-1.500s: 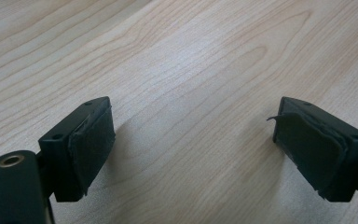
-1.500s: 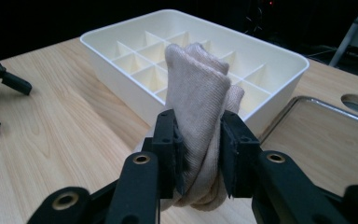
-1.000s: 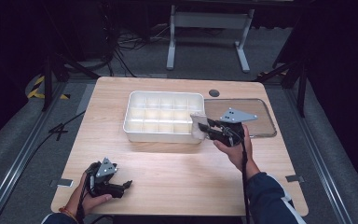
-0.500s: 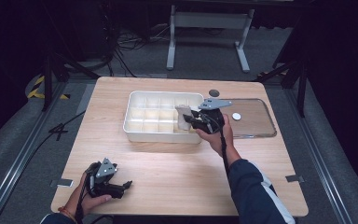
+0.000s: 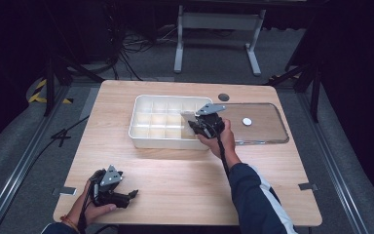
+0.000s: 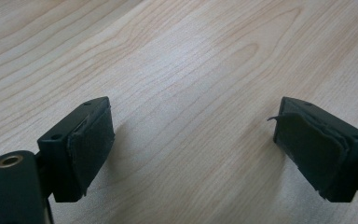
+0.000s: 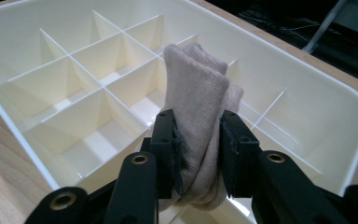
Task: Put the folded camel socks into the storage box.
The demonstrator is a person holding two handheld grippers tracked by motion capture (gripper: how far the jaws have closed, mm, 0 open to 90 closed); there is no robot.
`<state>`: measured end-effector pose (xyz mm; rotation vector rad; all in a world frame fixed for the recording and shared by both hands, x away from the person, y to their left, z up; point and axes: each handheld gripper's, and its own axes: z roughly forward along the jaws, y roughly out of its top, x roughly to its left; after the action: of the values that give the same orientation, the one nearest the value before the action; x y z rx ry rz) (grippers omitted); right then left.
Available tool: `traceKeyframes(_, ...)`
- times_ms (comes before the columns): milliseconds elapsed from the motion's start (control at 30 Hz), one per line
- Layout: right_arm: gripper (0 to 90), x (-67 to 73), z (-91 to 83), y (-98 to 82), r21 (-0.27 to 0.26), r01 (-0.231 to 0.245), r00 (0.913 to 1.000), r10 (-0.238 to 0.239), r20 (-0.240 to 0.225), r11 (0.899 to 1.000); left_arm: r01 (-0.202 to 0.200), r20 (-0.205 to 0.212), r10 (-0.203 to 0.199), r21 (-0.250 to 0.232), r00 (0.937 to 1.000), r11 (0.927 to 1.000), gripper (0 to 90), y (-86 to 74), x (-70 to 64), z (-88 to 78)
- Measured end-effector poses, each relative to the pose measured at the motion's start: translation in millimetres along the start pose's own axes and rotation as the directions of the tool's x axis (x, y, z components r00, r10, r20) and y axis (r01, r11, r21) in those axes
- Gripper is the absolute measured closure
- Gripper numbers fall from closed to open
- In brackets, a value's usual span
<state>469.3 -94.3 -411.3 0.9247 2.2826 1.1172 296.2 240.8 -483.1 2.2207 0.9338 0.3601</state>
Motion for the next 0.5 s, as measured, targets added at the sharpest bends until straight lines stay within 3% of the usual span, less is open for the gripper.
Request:
traceKeyframes(133,69.6,2.1,5.9,-1.6,0.024,0.018,0.9998,-0.018,0.001,1.0,0.0,0.0,0.0,0.0,1.0,1.0,12.4,0.0,0.0,0.0)
traceKeyframes(333,68.6,4.7,10.2,-5.4,0.037,0.01,0.9993,-0.009,-0.036,0.999,-0.007,0.003,0.007,0.0,1.0,1.0,12.2,0.2,0.3,0.1)
traceKeyframes(500,67.1,5.1,14.0,-7.7,0.094,0.006,0.9947,0.003,-0.103,0.996,-0.011,0.004,0.011,0.015,0.9999,0.9998,12.0,0.6,0.7,-0.6)
